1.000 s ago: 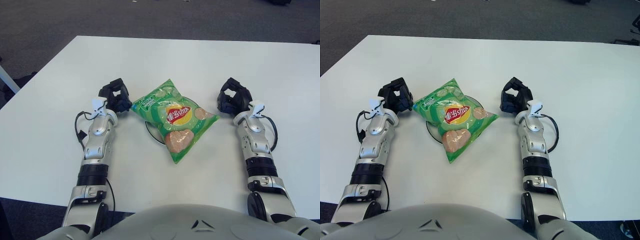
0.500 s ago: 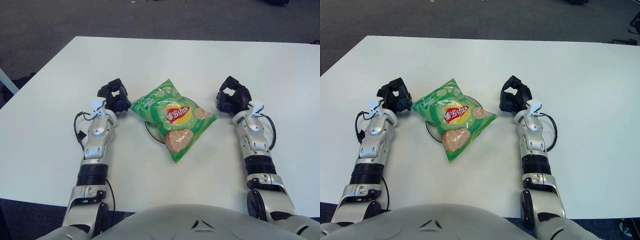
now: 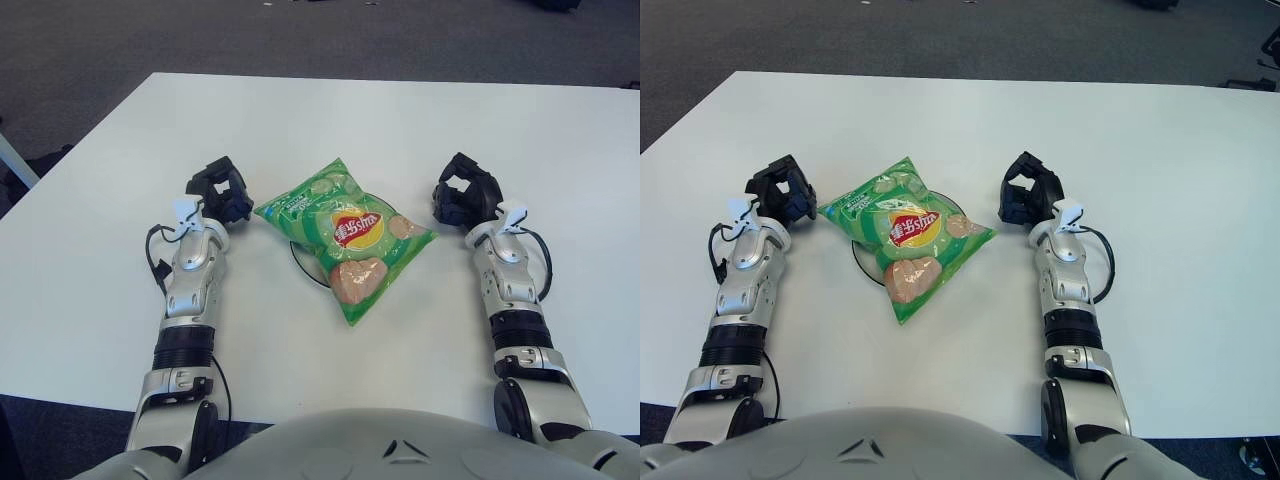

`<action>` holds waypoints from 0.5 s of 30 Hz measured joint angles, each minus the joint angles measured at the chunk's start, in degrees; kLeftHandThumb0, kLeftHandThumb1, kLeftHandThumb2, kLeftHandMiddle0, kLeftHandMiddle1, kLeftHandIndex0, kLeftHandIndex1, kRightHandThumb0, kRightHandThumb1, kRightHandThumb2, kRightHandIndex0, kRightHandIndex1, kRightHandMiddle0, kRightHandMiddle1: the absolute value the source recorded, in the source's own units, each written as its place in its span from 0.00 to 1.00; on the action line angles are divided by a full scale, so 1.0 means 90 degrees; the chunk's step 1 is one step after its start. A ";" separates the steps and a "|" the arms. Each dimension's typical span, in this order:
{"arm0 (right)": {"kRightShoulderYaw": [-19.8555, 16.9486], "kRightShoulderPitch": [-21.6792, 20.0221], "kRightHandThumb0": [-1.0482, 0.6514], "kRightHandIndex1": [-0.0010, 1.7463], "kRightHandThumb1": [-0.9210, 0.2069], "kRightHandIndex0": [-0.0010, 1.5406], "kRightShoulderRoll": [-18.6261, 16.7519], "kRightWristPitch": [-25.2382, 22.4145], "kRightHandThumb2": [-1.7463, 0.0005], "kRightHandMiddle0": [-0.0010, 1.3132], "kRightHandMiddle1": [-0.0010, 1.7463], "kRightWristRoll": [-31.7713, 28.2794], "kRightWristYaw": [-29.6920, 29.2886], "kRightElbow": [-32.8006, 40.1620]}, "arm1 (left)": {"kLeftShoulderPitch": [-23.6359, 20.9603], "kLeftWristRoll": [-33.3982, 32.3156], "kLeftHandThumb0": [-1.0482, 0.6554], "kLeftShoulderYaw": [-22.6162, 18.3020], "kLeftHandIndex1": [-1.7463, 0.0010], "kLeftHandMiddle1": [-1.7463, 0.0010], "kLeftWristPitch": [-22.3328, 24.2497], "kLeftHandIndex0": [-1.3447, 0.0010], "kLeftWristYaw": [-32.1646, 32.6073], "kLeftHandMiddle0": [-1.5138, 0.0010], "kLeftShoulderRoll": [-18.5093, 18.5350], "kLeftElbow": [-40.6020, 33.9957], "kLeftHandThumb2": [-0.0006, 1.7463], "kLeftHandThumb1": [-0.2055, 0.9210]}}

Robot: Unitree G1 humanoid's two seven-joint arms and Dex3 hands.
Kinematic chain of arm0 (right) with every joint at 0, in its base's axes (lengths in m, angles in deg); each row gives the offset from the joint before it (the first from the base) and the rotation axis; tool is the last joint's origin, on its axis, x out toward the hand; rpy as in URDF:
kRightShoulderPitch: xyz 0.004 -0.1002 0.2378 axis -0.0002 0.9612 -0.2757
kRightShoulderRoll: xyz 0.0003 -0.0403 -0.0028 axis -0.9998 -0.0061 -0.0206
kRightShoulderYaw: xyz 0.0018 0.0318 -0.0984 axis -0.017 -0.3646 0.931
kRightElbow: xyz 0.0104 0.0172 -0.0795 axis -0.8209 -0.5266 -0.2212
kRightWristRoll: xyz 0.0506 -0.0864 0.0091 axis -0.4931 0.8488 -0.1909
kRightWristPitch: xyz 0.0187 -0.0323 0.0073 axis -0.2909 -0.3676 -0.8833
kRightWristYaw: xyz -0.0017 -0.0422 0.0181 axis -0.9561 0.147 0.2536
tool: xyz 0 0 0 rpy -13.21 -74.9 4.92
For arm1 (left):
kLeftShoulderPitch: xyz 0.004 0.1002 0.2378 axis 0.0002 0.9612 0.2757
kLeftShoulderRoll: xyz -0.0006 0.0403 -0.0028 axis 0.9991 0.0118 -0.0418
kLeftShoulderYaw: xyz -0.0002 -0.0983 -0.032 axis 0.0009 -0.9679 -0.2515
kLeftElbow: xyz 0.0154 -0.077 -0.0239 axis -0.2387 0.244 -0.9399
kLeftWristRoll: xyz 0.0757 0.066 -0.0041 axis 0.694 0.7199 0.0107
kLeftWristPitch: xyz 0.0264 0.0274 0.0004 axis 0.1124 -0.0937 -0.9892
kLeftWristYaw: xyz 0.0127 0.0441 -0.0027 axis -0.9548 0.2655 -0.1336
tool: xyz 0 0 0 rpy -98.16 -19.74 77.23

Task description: Put the snack into the plate.

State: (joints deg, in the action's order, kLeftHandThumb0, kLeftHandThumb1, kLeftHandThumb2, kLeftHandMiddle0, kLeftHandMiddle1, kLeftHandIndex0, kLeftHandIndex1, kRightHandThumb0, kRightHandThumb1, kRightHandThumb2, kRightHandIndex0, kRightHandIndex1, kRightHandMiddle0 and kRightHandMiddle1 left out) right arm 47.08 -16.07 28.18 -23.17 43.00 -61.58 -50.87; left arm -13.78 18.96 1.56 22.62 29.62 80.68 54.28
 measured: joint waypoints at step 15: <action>0.0012 -0.0001 0.32 1.00 0.58 0.87 0.0007 -0.0003 0.21 0.50 1.00 0.0002 -0.0004 -0.0029 | -0.0126 0.0198 0.36 -0.0004 0.00 0.00 -0.0369 0.12 0.0216 0.06 -0.0145 0.0177 0.66 0.70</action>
State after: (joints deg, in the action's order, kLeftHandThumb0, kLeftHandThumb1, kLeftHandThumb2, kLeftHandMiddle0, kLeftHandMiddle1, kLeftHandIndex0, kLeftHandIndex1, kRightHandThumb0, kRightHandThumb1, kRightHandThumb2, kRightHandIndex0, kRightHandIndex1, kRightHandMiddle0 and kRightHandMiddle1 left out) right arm 47.18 -16.08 28.25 -23.20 43.02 -61.62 -51.13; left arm -14.92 20.75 1.53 19.30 31.57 79.37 55.87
